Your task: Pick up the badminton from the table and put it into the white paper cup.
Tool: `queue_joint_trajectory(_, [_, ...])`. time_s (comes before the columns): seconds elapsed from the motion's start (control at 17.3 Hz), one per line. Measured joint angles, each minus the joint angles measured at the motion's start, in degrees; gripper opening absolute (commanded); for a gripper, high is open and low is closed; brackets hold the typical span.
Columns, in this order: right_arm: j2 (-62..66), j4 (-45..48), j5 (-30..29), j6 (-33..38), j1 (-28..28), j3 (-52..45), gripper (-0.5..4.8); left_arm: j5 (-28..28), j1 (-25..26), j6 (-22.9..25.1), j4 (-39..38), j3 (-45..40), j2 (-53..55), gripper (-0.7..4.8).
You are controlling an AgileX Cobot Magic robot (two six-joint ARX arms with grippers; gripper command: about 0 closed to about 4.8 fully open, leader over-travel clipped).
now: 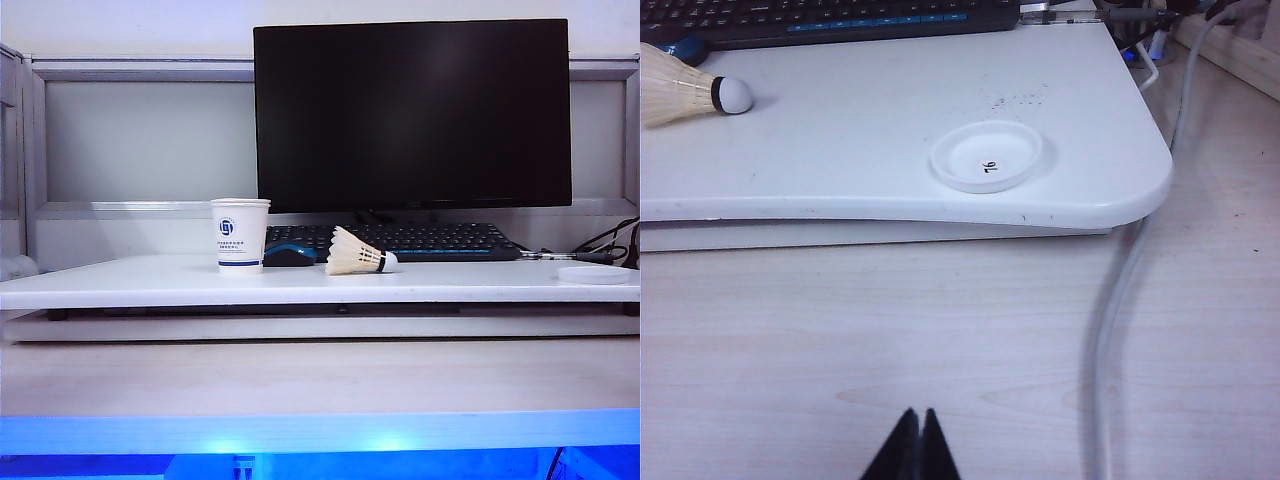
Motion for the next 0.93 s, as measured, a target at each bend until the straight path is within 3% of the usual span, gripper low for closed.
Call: queue_joint_trajectory(0.93, [0.0,0.0,0.0,0.0,-0.02,0.0,-0.04,-0.02,0.0,-0.02,-0.85,0.04,0.0,0.22])
